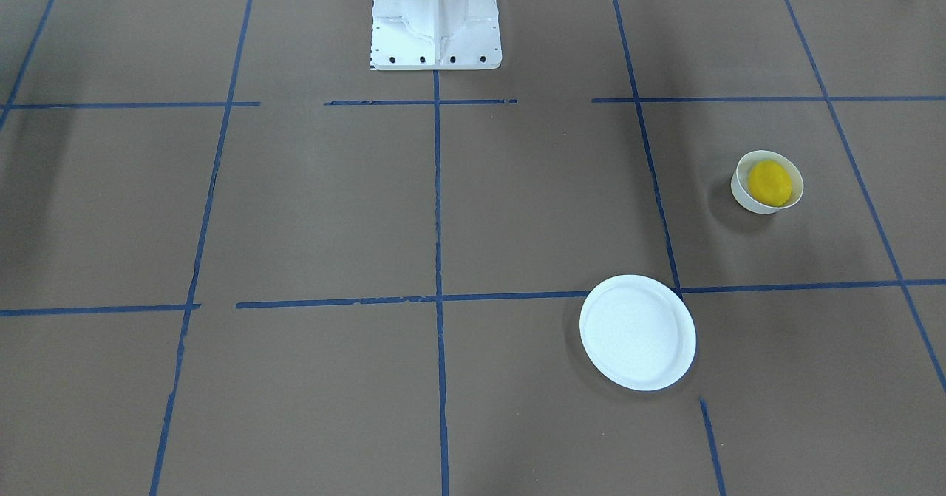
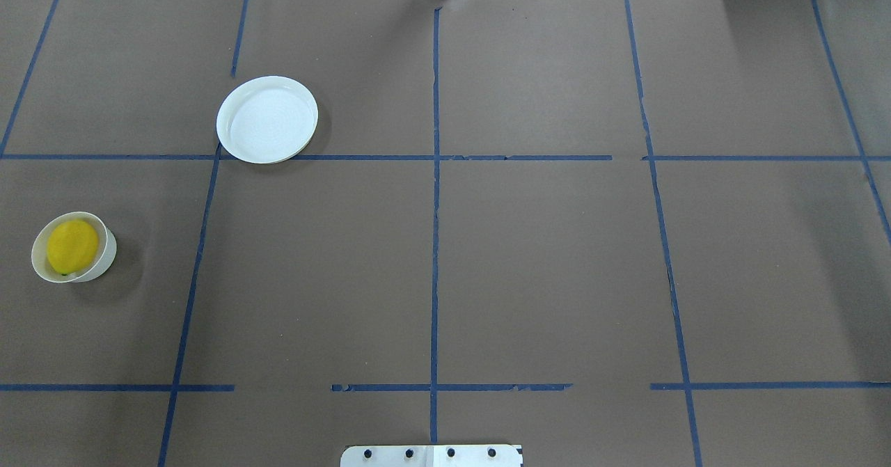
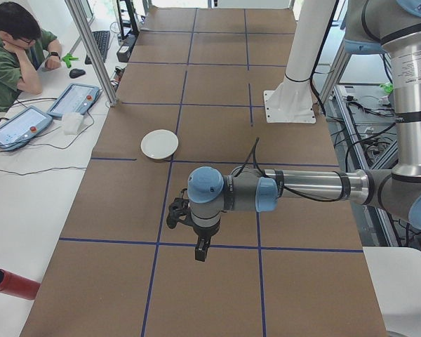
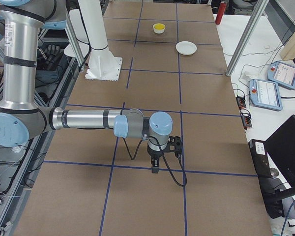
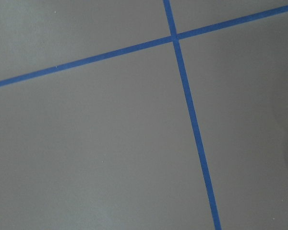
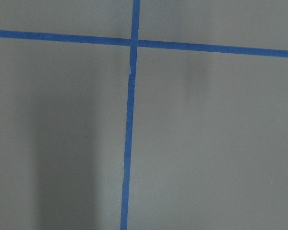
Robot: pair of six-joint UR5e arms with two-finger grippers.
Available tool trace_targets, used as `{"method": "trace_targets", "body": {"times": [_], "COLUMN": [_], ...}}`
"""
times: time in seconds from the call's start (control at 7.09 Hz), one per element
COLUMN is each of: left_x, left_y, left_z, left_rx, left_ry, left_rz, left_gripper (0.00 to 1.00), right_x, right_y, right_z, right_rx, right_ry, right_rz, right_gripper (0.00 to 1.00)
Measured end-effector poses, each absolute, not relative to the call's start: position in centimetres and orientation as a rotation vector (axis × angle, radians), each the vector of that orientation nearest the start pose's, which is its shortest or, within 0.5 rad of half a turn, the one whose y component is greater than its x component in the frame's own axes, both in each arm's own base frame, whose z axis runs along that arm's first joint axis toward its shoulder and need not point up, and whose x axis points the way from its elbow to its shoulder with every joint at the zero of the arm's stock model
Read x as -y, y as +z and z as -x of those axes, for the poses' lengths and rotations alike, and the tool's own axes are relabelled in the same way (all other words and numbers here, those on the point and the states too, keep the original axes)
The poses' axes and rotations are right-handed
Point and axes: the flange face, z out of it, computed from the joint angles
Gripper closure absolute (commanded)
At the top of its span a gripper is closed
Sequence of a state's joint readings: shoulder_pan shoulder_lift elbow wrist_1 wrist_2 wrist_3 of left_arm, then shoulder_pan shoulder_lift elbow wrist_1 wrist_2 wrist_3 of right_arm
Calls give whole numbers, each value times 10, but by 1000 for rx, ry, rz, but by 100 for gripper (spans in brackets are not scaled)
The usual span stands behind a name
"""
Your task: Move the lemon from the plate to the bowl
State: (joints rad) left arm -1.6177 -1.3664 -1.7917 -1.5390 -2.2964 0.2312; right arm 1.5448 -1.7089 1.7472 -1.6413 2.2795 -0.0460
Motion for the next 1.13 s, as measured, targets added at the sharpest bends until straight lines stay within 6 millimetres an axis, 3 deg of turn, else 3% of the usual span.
{"method": "trace_targets", "body": {"times": [1.13], "left_x": [408], "left_y": [642], "left_z": [89], "left_rx": [-721], "left_ry": [162], "left_rz": [-103], "left_gripper": [0], "right_x": [432], "right_y": [647], "right_z": [-57], "right_rx": [709], "right_ry": [-58], "right_rz": [24], "right_gripper": [0]}}
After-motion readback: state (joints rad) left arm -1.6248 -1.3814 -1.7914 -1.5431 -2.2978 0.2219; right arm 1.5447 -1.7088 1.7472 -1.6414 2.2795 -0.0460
